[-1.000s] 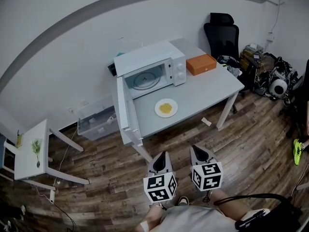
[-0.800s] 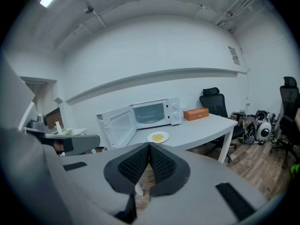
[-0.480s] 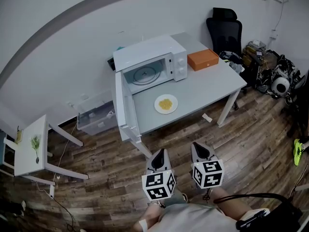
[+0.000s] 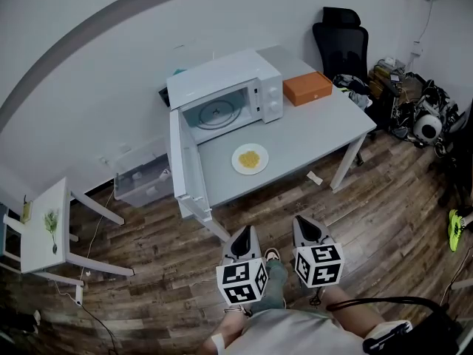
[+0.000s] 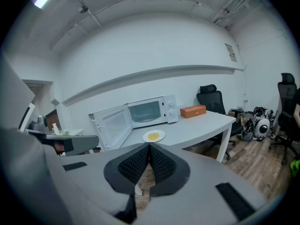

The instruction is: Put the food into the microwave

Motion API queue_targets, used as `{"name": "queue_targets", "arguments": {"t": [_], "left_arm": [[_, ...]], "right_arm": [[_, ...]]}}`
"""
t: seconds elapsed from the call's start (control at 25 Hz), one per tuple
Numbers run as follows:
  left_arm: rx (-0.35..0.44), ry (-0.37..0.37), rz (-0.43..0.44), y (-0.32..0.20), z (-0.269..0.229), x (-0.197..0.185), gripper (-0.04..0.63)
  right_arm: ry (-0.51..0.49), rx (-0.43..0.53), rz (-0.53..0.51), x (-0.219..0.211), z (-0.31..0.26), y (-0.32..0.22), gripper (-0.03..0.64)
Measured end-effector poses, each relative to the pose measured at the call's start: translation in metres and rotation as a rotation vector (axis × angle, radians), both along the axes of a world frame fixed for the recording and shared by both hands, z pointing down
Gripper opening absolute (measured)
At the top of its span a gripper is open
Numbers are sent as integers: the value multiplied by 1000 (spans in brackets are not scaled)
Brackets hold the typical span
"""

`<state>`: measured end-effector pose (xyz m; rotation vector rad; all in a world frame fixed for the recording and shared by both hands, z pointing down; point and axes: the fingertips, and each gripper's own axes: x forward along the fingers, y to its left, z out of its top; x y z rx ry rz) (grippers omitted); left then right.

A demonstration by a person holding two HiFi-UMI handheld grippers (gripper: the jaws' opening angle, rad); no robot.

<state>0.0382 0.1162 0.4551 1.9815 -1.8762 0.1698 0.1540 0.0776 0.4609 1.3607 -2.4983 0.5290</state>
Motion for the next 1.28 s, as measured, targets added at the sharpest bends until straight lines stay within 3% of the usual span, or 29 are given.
{"name": "queue_targets", "arguments": {"t": [0.56,1.28], "left_arm": [[13,7,-2,-63,3,-10,2],[10,15,-50,-159,-8,-59,2]], "right_arm": [[4,18,-19,-16,-1,-61,17],[14,8,-94,-76,-12,-162,17]]}}
